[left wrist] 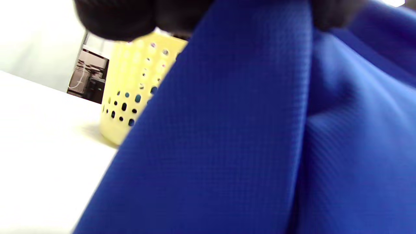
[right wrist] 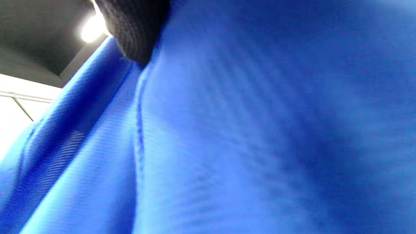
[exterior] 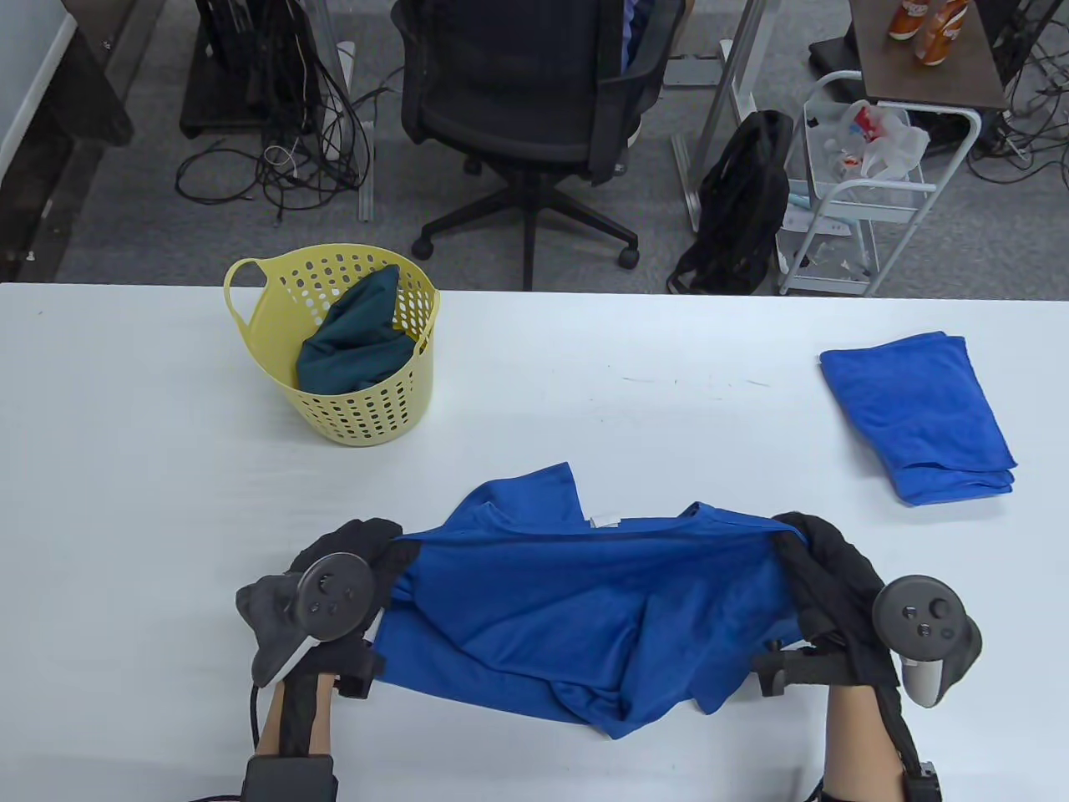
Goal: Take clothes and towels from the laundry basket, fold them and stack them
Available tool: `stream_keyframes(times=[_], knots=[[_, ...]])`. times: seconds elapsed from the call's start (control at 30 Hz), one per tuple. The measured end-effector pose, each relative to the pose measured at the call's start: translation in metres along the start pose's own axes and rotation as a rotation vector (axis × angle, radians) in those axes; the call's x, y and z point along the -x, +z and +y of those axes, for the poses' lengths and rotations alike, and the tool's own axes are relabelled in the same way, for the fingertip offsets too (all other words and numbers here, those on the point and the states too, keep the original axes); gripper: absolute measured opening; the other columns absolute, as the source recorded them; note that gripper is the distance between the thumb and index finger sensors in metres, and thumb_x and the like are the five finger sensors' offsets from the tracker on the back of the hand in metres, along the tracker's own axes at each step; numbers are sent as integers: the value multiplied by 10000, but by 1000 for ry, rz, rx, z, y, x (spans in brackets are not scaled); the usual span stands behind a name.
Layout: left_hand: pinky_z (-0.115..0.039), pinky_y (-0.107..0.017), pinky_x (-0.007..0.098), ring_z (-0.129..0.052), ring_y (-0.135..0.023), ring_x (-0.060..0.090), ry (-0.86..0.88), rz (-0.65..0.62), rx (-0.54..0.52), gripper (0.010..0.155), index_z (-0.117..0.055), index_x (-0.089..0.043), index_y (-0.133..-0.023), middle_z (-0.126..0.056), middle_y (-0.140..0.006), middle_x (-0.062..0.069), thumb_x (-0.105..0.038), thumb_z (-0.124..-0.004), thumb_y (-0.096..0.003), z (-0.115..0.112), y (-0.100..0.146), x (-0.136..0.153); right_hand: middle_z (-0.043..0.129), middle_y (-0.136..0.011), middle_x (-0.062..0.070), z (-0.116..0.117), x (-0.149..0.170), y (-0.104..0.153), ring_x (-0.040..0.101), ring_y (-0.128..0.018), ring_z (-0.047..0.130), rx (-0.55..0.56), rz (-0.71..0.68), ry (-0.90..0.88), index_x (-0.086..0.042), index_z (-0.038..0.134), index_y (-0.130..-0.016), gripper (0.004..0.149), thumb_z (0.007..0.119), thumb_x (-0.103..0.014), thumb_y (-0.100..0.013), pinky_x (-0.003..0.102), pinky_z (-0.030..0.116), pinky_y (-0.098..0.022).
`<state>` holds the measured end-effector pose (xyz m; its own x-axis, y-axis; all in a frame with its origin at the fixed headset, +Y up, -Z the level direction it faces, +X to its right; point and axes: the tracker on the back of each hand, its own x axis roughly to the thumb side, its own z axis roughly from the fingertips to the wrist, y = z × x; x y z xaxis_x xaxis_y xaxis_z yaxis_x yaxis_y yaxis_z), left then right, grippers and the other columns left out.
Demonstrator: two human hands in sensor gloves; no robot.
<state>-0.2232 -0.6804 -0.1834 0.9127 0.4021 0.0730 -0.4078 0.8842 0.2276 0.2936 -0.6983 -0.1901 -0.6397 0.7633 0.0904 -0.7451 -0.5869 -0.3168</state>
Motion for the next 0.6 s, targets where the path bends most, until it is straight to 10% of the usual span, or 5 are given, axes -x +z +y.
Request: stream_keyframes(times=[0.13,0.27,0.6], knots=[[-896,-437,374,-942,-337,57,141,-148,283,488,-906,-358,-750,-992,-544,-100,-609,-838,-337,11,-5,20,960,-615,123,0,0,-2,252,-441,958,-61,3,59,-41,835,-885,403,757,-276,-566,548,792,-519],[-906,-557,385,-1005,-504,70,153,-108,341,472,-881,-391,-832,-1002,-706,-112,-510,-918,-377,20,-4,34,915,-786,181,3,-1,-4,340,-608,942,-183,17,82,-36,768,-979,430,752,-173,-572,603,746,-581],[-801,-676,467,-950,-737,156,-142,81,239,484,-816,-348,-957,-918,-909,-53,-400,-880,-480,18,-1,29,942,-790,150,6,-10,2,344,-625,957,-52,11,455,-114,885,-853,429,828,-381,-522,612,731,-588]])
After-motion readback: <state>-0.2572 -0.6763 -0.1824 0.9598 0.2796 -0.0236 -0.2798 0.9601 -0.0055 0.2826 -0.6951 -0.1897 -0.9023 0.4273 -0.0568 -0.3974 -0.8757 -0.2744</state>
